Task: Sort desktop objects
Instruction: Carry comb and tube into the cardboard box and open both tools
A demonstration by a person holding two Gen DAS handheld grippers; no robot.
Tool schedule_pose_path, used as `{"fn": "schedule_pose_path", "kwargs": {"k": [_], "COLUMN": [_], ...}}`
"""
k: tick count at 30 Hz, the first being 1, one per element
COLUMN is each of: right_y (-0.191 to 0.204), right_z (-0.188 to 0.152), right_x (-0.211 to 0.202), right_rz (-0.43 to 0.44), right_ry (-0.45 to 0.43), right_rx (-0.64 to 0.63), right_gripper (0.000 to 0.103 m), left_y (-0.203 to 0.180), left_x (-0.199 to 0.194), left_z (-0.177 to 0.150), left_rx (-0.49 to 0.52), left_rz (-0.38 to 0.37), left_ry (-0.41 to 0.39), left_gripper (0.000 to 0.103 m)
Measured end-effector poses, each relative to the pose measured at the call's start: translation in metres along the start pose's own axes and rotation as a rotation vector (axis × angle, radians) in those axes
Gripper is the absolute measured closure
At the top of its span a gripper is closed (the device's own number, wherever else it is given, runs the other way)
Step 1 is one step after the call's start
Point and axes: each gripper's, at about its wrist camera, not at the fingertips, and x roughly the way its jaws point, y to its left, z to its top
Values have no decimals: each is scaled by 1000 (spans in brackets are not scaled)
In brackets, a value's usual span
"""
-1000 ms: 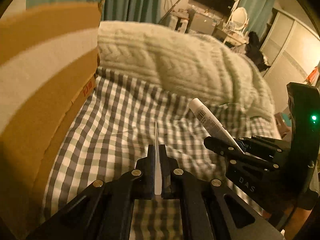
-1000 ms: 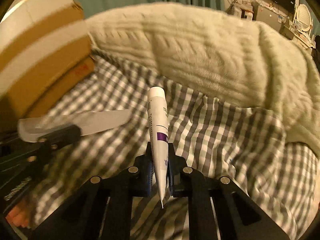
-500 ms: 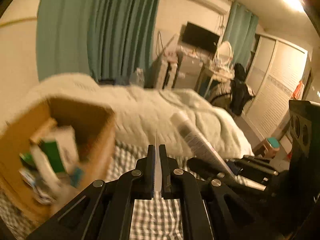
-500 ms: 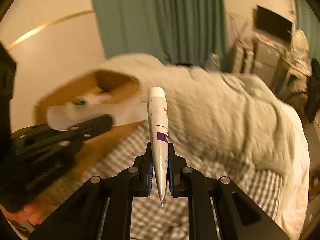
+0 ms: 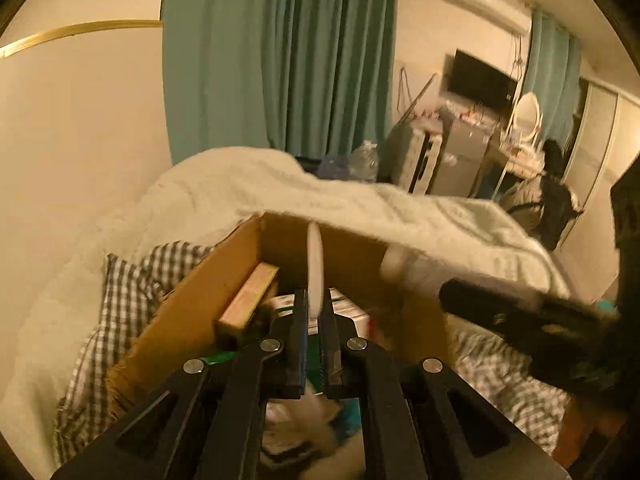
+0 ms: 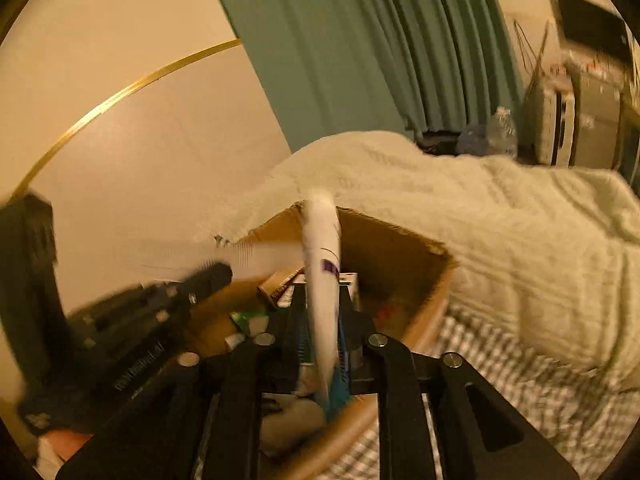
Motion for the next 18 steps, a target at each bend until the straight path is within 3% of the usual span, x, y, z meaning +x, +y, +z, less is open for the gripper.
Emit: {"fn": "schedule_pose_path", "kwargs": {"k": [2, 3, 4, 7, 9, 11, 14, 18], "right_y": [-5, -7, -9, -4, -1, 1, 1, -3], "right_z": [-3, -4, -6, -7, -10, -11, -14, -31], "right_x": [2, -2, -7, -33, -65, -99, -139, -171], "right_rz": [-10, -32, -74, -235, -315, -374, -455, -483], "right_ry": [-7, -22, -27, -42, -73, -118, -189, -181], "right_rx": [33, 42, 39, -4, -42, -41, -7, 38], "right_gripper": [24, 23, 23, 21, 6, 0, 1, 1], "left_y": [13, 18, 19, 20, 14, 4, -15, -48], "left_x": [1, 0, -5, -32, -47, -65, -90, -108], "left_z": [-5, -6, -8, -7, -3, 3, 8, -2], "left_rx": [-2, -20, -37, -74, -61, -46, -47, 17], "left_rz": [13, 7, 6, 11, 1, 5, 11, -41], "left_ry": [11, 15, 3, -91, -95, -103, -139, -154], "left_gripper": [71, 36, 11, 5, 0, 0, 0, 0]}}
